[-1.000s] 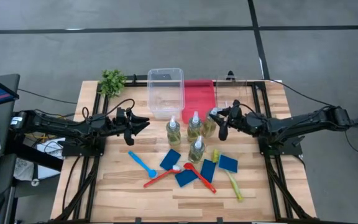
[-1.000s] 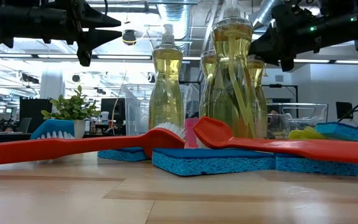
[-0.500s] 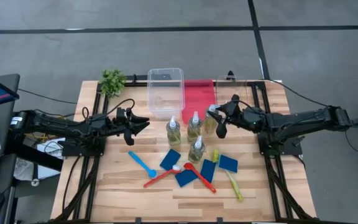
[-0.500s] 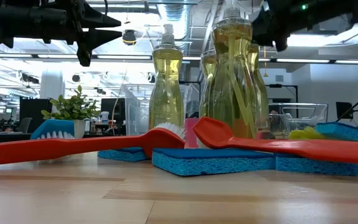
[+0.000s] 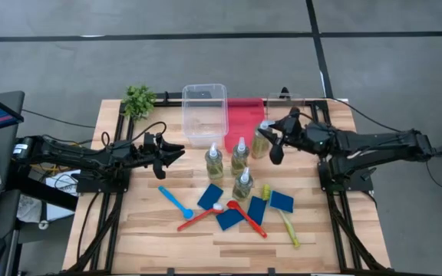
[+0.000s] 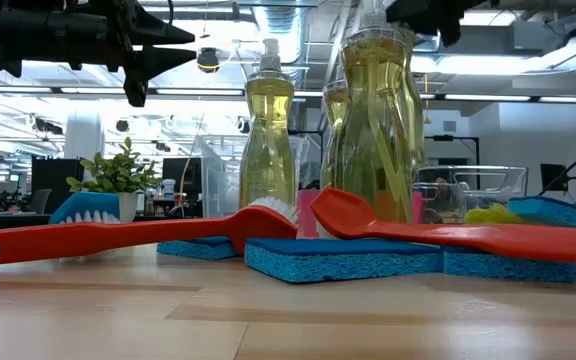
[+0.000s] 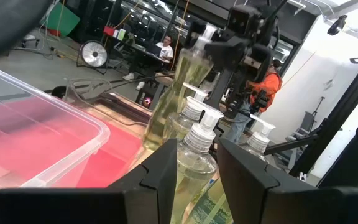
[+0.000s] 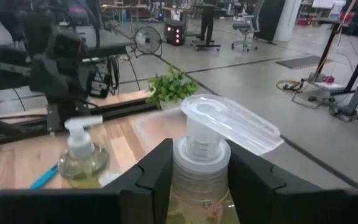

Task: Pick & Place Kitchen Sink Supplies
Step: Put the transparent soap dispenser into the transparent container

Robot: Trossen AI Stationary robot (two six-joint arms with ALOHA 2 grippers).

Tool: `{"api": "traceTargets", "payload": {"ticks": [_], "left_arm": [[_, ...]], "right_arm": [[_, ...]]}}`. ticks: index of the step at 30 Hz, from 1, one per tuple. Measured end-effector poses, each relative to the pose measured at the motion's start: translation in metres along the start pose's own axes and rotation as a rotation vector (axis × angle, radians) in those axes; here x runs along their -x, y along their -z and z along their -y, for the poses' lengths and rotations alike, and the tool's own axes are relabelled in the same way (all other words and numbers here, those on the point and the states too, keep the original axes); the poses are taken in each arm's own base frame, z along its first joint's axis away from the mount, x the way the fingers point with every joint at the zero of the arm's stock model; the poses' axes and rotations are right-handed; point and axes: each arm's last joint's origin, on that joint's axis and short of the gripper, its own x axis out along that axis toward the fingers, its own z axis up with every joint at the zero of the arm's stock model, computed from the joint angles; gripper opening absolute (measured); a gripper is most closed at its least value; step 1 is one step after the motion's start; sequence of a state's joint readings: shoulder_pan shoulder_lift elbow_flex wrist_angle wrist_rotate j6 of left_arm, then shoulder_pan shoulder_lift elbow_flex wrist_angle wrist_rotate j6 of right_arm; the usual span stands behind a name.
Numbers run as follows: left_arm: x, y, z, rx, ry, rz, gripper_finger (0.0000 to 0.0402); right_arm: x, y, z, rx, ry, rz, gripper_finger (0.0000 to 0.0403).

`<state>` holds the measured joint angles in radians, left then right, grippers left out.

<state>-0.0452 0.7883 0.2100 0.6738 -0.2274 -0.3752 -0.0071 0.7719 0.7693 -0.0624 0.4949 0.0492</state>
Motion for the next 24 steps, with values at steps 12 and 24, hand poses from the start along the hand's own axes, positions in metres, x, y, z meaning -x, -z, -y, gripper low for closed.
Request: {"api": "traceTargets", "payload": {"ticks": [12, 24], "left_arm": [[0.0, 0.0, 0.0, 0.0, 0.0, 0.0, 0.0116], [0.0, 0.0, 0.0, 0.007, 0.0, 0.0, 0.0116]], "right_arm": [[0.012, -0.044, 0.01, 0.027, 0.03, 0.048, 0.0121], [0.009, -0.055, 0.022, 0.042, 0.113, 0.078, 0.0116]]}}
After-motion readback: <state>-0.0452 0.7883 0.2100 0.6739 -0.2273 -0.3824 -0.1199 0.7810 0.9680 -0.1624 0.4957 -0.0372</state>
